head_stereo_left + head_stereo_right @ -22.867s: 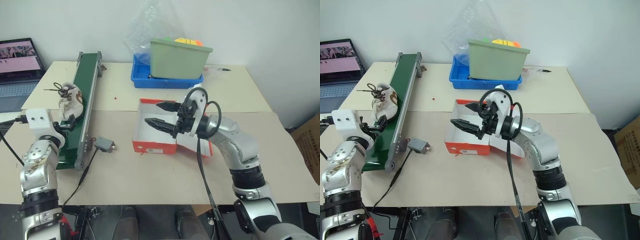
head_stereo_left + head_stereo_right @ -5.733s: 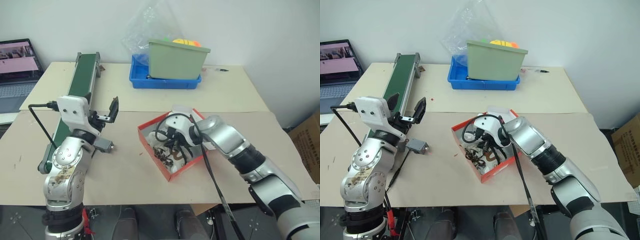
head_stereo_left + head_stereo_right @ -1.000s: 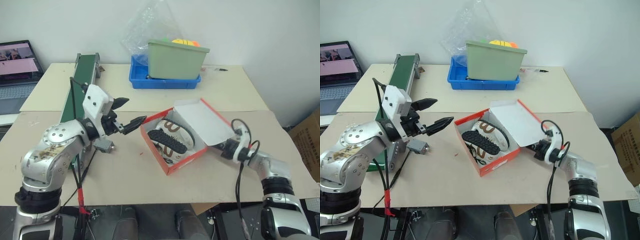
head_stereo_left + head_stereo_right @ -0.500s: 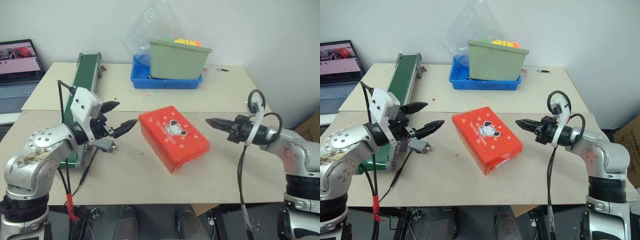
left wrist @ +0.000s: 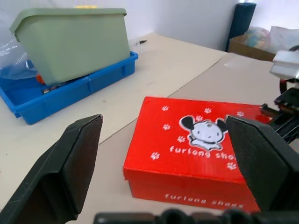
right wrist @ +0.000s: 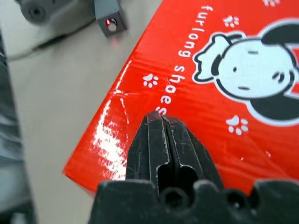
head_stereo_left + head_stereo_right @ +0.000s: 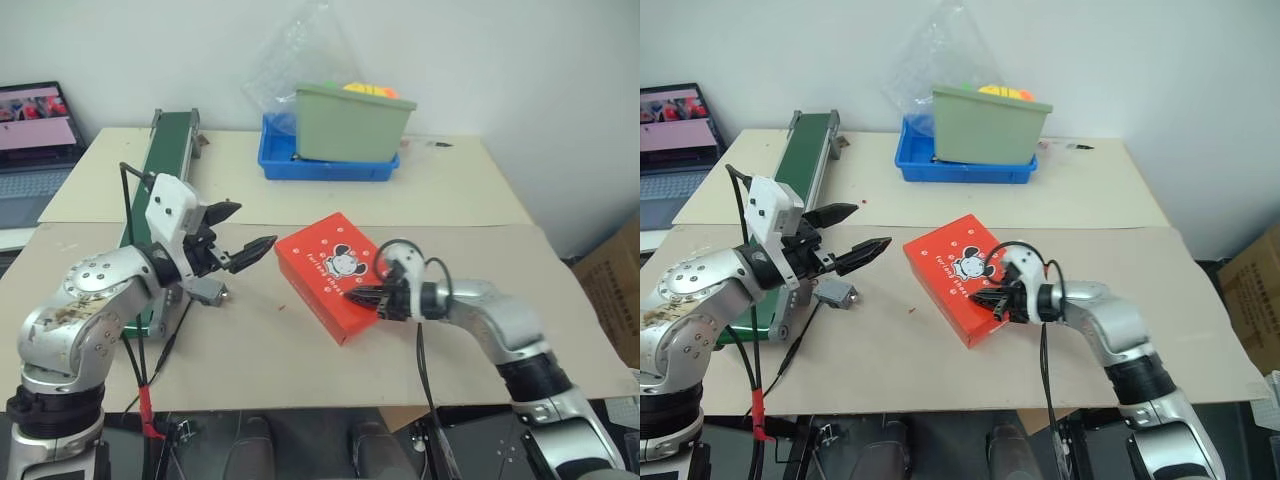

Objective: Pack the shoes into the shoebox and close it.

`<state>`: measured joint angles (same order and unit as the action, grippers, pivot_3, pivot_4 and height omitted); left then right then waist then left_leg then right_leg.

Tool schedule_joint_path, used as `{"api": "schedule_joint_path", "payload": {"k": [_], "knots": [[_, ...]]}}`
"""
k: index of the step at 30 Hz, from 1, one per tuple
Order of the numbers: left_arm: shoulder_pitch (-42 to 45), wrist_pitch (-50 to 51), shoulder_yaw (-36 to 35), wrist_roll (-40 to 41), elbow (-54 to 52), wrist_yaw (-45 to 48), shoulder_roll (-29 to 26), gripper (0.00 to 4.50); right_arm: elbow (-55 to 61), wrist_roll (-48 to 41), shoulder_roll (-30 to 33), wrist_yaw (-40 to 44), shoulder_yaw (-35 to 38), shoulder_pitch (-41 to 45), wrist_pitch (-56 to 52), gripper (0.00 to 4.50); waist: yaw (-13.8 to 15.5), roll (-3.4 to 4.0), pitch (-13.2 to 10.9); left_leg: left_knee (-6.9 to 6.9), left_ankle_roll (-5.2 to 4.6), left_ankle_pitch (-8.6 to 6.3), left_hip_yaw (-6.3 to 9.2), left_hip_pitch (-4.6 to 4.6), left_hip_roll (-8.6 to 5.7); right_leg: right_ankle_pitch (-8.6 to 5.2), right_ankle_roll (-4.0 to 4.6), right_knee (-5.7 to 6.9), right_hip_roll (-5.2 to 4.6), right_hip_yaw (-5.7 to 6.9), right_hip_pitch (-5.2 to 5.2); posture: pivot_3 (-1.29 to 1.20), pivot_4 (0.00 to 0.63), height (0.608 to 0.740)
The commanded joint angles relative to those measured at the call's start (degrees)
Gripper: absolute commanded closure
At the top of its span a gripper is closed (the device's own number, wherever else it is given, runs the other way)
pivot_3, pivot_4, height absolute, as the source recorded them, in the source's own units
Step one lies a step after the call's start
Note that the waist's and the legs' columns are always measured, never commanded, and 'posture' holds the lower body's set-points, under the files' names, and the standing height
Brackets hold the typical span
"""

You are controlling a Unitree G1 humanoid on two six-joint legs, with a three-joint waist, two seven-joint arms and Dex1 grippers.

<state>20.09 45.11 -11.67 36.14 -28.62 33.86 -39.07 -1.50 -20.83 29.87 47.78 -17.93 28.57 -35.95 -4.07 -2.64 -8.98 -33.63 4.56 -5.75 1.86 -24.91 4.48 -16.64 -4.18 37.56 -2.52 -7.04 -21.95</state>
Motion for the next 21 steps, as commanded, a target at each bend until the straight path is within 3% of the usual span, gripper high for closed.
{"api": "schedule_joint_path", "payload": {"k": [1,6,8,10,13,18,19,21], "knots": [[-0.6,-0.7,-1.6,0.5,-2.9,-1.5,0.2,0.0,-8.6,4.3,-0.4,-1.2,-1.0,-0.4,-1.0,4.46,-0.1,-0.13,0.3,-0.04,0.05,-0.03,0.02,0.32,0.02,-0.02,0.03,-0.06,-0.02,-0.01,0.28,0.0,0.15,0.74],[-2.5,-0.5,-2.5,1.0,-4.5,-3.3,1.3,0.0,-1.5,-10.6,-5.0,1.1,10.7,8.0,-12.6,4.46,-0.3,0.16,0.2,0.01,0.11,-0.08,-0.02,0.36,0.15,-0.01,0.11,-0.92,-0.16,0.03,0.54,0.0,0.15,0.74],[-3.1,-0.6,-2.9,1.0,-4.9,-3.8,1.5,0.0,2.9,-14.9,-4.0,3.5,13.0,10.6,-16.5,4.46,-0.1,0.28,0.1,-0.01,0.1,-0.08,-0.32,-0.09,0.14,0.1,0.27,-0.85,-0.35,-0.01,0.0,0.0,0.15,0.74],[-3.4,-0.7,-3.1,1.0,-5.2,-4.3,1.5,0.0,7.1,-16.1,-1.5,6.4,12.7,11.2,-16.9,4.46,0.1,0.4,0.0,-0.08,-0.11,0.07,-0.49,-0.9,-0.07,1.07,0.03,-0.49,-0.56,0.03,-0.6,0.0,0.15,0.74],[-3.8,-0.5,-3.5,1.1,-5.5,-4.8,1.6,0.0,9.6,-16.1,0.3,6.8,13.3,12.4,-16.0,3.76,1.1,0.39,0.0,0.35,-0.55,0.32,-0.4,-1.19,-0.03,0.93,-0.02,-0.35,-0.42,0.15,-1.1,0.0,0.15,0.74],[-4.3,-0.2,-4.4,2.1,-5.6,-5.9,2.2,0.0,9.9,-3.7,7.4,7.1,5.6,12.7,-8.0,1.88,2.0,0.39,0.0,0.71,-0.66,-0.16,-0.4,-1.46,-0.02,0.4,0.05,-0.39,-0.4,0.17,-1.4,0.0,0.15,0.74],[-4.4,-0.1,-4.7,2.4,-5.6,-6.3,2.4,0.0,9.8,-0.9,9.0,7.7,3.6,12.2,-5.9,1.71,2.1,0.39,0.0,0.71,-0.65,-0.2,-0.4,-1.47,-0.03,0.38,0.03,-0.41,-0.41,0.17,-1.4,0.0,0.15,0.74],[-5.0,-0.9,-4.7,1.6,-5.7,-6.5,2.0,0.0,10.5,-0.8,9.6,8.4,3.9,11.5,-5.1,0.98,2.1,0.38,0.0,0.68,-0.65,-0.25,-0.45,-1.5,-0.07,0.35,-0.01,-0.47,-0.48,0.16,-1.39,0.0,0.15,0.74]]}}
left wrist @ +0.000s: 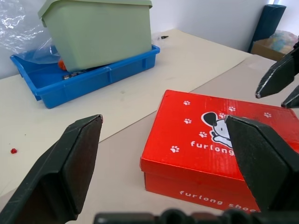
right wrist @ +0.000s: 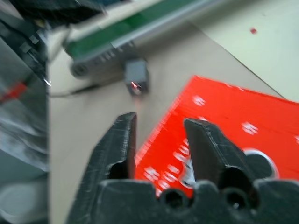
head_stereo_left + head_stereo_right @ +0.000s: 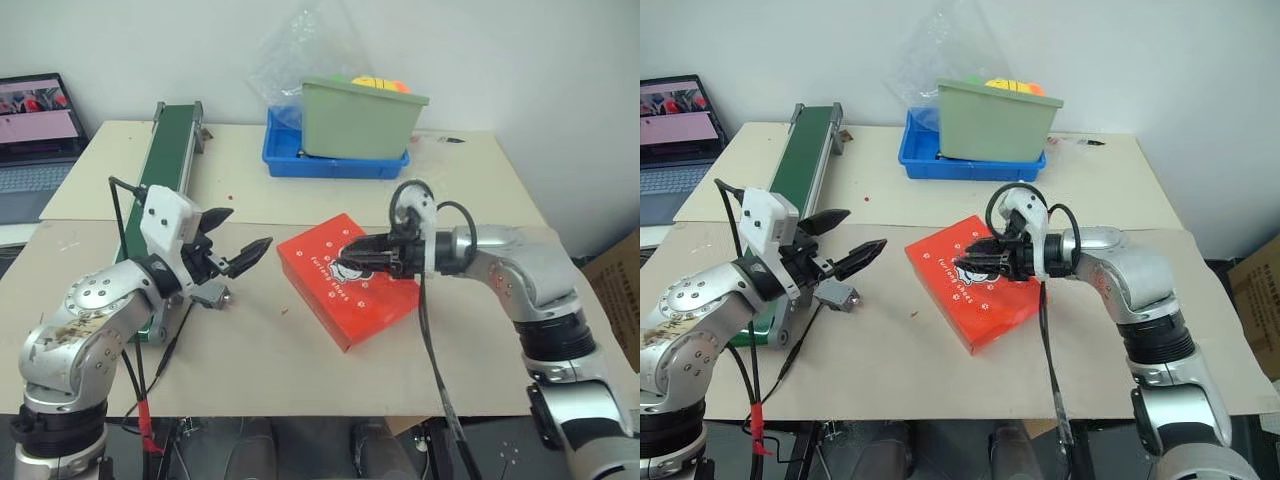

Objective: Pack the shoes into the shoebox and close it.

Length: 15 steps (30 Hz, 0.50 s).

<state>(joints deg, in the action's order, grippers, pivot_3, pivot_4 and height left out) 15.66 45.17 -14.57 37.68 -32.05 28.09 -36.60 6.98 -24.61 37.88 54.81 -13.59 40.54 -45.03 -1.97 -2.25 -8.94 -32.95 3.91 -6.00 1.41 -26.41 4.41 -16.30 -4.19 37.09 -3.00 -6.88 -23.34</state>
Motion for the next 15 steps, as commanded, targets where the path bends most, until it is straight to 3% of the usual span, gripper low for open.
{"api": "schedule_joint_path", "payload": {"k": [1,3,10,15], "knots": [[-1.1,-0.7,-1.7,0.2,-2.4,-0.6,-0.7,0.0,2.8,1.8,1.6,1.7,0.4,-0.7,3.5,0.79,0.1,-0.02,0.0,-0.01,0.0,0.0,0.0,0.0,0.0,-0.01,-0.01,-0.01,0.0,0.0,0.01,0.0,0.15,0.74],[-2.7,-0.7,-1.3,0.1,-3.3,-0.1,-1.4,0.0,5.0,-0.4,2.6,3.3,2.2,-1.4,2.7,0.07,-0.2,-0.02,0.0,-0.09,0.0,0.0,0.0,0.01,0.0,0.0,-0.01,0.04,0.0,0.0,0.03,0.0,0.15,0.74],[-6.1,-1.2,-3.2,-0.7,-5.7,-1.0,-3.3,0.0,5.6,-7.6,7.6,8.2,9.0,-0.2,-3.1,0.07,-0.1,-0.01,0.0,-0.49,0.01,0.0,0.03,0.06,0.0,0.01,-0.05,0.07,0.0,0.03,0.22,0.0,0.15,0.74],[-7.4,-1.2,-5.2,0.4,-6.2,-0.2,-4.9,0.0,2.1,-7.1,7.3,8.1,9.7,3.1,-2.0,0.07,-0.3,-0.01,0.0,-0.53,0.0,-0.01,0.01,0.06,0.01,0.01,-0.05,0.07,0.0,0.0,0.2,0.0,0.15,0.74]]}}
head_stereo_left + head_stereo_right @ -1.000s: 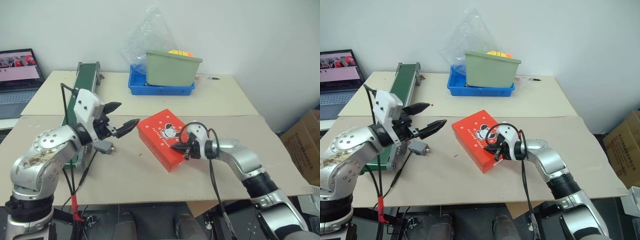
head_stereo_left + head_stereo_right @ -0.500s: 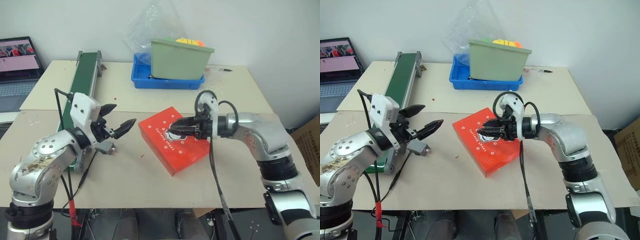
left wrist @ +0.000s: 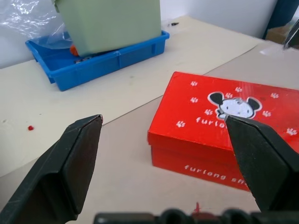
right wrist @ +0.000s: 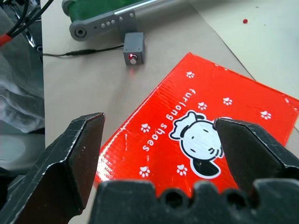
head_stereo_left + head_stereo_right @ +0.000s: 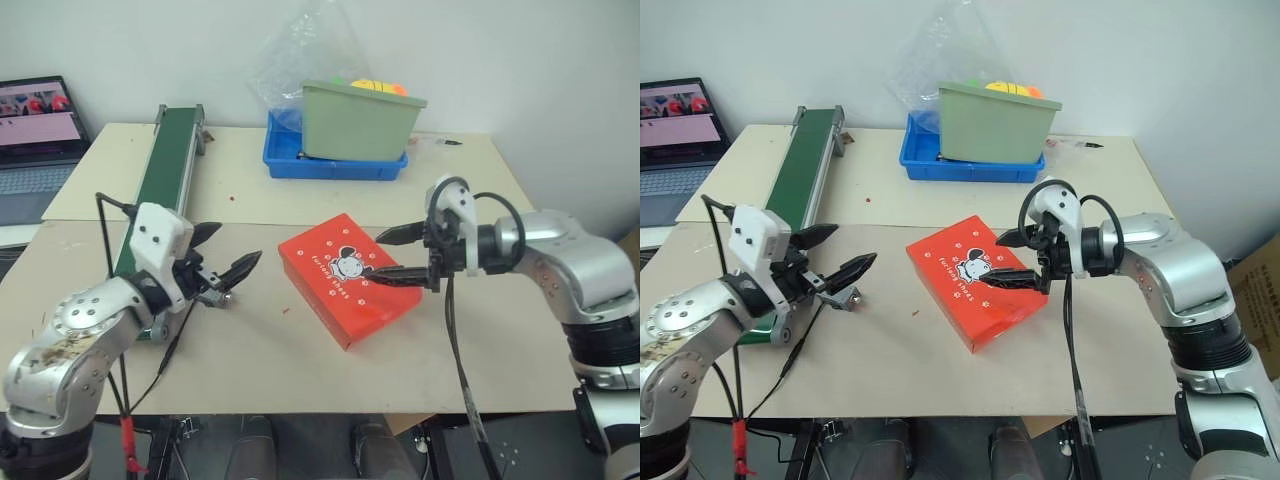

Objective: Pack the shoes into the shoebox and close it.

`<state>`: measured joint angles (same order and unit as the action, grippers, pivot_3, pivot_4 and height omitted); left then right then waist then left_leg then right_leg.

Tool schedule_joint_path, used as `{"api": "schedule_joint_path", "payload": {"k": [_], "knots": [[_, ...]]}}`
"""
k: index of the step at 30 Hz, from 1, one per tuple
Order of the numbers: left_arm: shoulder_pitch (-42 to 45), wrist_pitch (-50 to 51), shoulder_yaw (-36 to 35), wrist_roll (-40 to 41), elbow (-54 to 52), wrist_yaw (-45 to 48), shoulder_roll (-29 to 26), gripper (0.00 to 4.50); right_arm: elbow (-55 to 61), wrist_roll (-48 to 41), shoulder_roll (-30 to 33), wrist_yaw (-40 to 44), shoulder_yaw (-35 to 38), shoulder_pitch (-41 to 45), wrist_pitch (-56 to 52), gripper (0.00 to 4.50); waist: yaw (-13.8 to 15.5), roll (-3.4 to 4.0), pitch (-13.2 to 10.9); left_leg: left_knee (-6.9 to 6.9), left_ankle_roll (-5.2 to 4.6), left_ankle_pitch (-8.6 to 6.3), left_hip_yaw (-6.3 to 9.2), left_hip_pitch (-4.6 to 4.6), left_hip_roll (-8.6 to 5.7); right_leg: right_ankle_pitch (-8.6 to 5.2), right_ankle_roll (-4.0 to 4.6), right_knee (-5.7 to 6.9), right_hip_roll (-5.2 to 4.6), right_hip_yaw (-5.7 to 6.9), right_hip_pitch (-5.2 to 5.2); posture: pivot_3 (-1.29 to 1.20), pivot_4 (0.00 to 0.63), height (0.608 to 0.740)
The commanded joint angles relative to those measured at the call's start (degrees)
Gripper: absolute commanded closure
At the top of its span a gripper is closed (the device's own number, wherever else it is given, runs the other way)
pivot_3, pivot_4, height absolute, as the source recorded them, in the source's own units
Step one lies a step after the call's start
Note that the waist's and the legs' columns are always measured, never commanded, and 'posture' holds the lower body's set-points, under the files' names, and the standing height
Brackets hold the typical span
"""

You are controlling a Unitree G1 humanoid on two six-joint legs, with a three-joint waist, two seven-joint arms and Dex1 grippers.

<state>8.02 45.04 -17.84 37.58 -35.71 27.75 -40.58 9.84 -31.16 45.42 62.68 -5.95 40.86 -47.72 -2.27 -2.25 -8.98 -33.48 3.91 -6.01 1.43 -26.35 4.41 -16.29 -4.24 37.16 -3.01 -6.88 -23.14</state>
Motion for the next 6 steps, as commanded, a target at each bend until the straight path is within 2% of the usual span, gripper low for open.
{"api": "schedule_joint_path", "payload": {"k": [1,3,6], "knots": [[0.3,-0.9,-2.0,0.2,-2.5,-0.1,-1.2,0.0,-1.5,-0.2,-0.7,0.0,1.9,3.3,1.2,0.07,-0.1,0.0,0.0,0.01,0.0,0.0,0.0,0.0,0.0,0.0,0.0,0.0,0.0,0.0,-0.01,0.0,0.15,0.74],[0.5,-0.5,-1.9,0.0,-2.6,-0.2,-1.9,0.0,-2.6,0.2,-1.4,-0.2,1.3,3.7,1.7,0.07,-0.1,0.0,0.0,0.04,0.0,0.0,0.01,0.0,0.0,0.0,0.01,0.0,0.01,0.0,-0.01,0.0,0.15,0.74],[1.2,1.8,-3.1,3.7,-1.9,0.0,-1.9,0.0,-3.3,1.1,-2.0,-0.2,0.8,3.2,2.6,0.07,0.0,0.0,0.0,0.04,0.0,0.0,0.0,0.0,0.0,0.0,0.0,0.0,0.0,0.0,0.0,0.0,0.15,0.74]]}}
